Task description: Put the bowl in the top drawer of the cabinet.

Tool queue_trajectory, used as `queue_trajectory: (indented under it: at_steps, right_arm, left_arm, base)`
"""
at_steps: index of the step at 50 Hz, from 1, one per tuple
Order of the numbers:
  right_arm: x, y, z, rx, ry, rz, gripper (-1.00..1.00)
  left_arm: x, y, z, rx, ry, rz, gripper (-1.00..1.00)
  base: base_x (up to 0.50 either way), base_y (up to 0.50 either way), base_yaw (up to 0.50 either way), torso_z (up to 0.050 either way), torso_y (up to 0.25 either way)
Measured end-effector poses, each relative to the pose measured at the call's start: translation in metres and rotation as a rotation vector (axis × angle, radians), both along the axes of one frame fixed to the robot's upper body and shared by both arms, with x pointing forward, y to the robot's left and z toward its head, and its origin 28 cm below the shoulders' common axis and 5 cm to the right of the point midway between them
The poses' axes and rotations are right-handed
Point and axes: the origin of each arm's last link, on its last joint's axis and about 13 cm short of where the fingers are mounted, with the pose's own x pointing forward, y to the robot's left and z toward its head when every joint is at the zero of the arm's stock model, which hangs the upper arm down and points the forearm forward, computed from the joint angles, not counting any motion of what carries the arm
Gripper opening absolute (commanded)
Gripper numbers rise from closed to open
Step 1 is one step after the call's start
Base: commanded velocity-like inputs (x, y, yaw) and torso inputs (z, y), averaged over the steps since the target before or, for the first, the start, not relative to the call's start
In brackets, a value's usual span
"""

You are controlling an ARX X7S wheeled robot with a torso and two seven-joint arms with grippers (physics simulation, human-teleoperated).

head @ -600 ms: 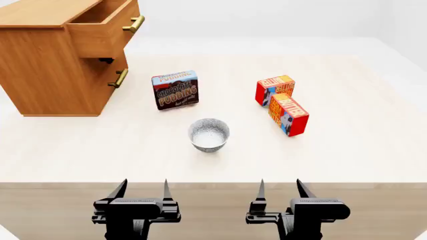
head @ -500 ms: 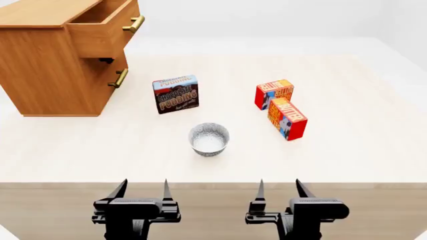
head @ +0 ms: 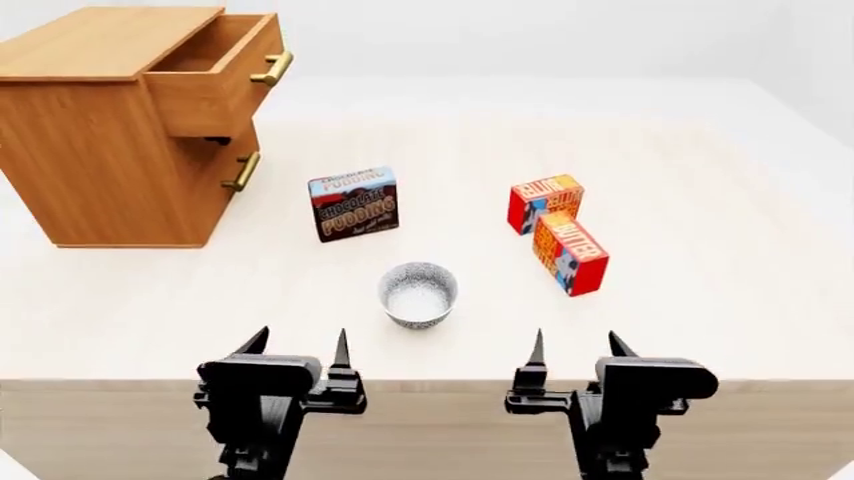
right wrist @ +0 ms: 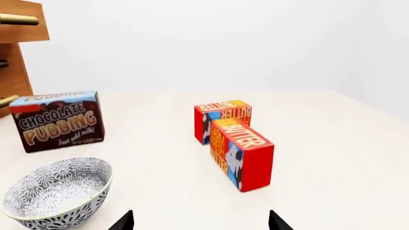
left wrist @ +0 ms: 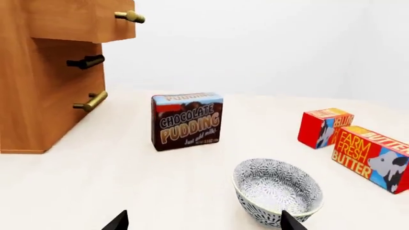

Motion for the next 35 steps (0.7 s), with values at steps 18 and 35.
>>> queue_trajectory:
  at_steps: [18, 35]
  right_arm:
    - [0.042, -0.016, 0.091, -0.024, -0.019, 0.021, 1.00]
    - [0.066, -0.035, 0.182, -0.039, -0.077, -0.001, 1.00]
  left_arm:
    - [0.066, 0.006, 0.087, -0.010, 0.000, -0.023, 1.00]
    - [0.121, 0.003, 0.189, -0.059, 0.069, -0.036, 1.00]
  base:
    - [0.00, 0.00, 0.00, 0.050, 0.000]
    - [0.16, 0.31, 0.00, 0.008, 0.000]
